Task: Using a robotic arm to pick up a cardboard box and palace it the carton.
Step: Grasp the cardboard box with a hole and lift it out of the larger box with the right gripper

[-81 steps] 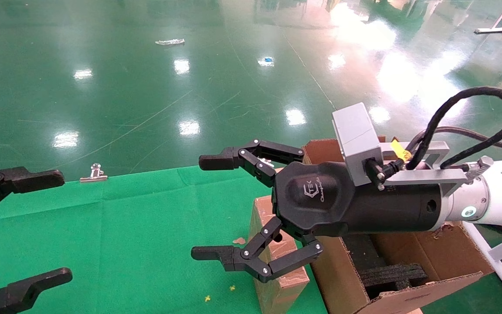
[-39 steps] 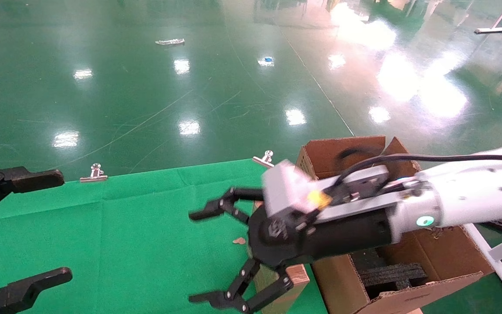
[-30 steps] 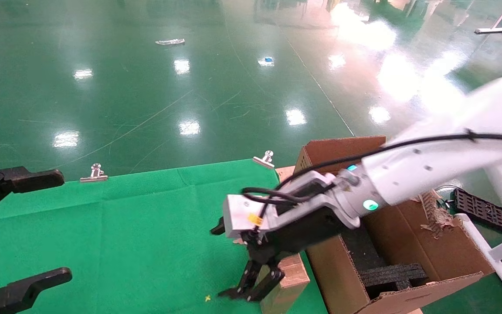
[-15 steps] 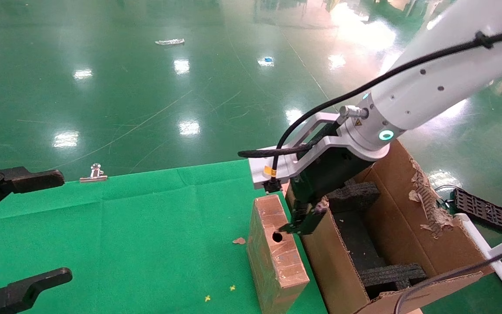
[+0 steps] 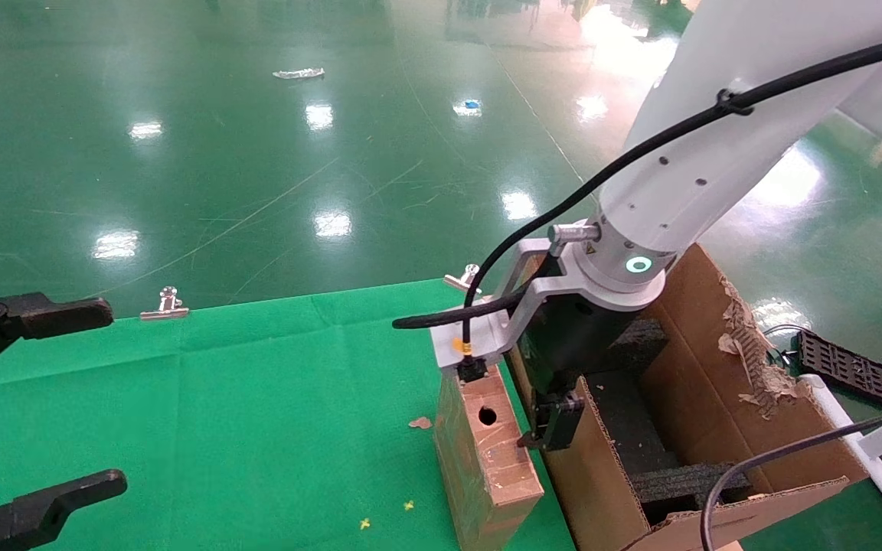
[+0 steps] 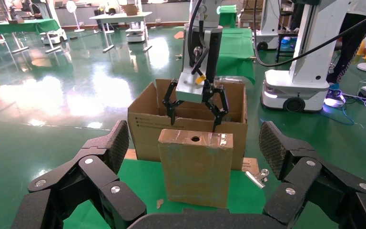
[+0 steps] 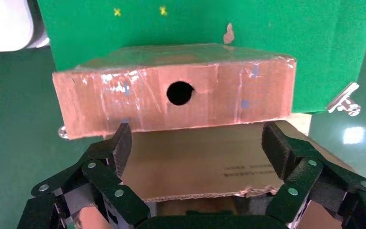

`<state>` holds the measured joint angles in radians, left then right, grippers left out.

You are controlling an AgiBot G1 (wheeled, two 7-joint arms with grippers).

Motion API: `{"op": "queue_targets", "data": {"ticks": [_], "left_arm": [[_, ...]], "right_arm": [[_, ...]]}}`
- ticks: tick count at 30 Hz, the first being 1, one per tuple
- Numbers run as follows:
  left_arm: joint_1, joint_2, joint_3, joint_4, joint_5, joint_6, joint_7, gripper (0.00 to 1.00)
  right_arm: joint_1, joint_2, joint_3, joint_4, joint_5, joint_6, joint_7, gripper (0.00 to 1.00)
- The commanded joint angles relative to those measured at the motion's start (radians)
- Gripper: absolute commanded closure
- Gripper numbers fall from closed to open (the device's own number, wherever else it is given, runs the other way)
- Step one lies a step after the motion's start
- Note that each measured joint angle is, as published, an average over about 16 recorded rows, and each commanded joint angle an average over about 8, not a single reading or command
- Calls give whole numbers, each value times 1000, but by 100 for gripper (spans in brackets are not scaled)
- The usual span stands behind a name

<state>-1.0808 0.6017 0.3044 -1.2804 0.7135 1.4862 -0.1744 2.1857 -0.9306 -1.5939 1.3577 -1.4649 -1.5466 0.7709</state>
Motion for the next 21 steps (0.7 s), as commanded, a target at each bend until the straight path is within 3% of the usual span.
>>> {"op": "queue_targets", "data": {"ticks": [1, 7, 14, 21], "left_arm": [[0, 0, 0, 0, 0, 0, 0, 0], [0, 0, 0, 0, 0, 0, 0, 0], [0, 0, 1, 0, 0, 0, 0, 0], [0, 0, 1, 0, -1, 0, 1, 0]], "right_arm": [[5, -10, -21, 1, 7, 8, 10, 0], [26, 15, -32, -22, 59, 18, 203, 0], [18, 61, -22, -148, 176, 31, 480, 0], [-21, 41, -42, -239, 194, 46, 623, 0]]}}
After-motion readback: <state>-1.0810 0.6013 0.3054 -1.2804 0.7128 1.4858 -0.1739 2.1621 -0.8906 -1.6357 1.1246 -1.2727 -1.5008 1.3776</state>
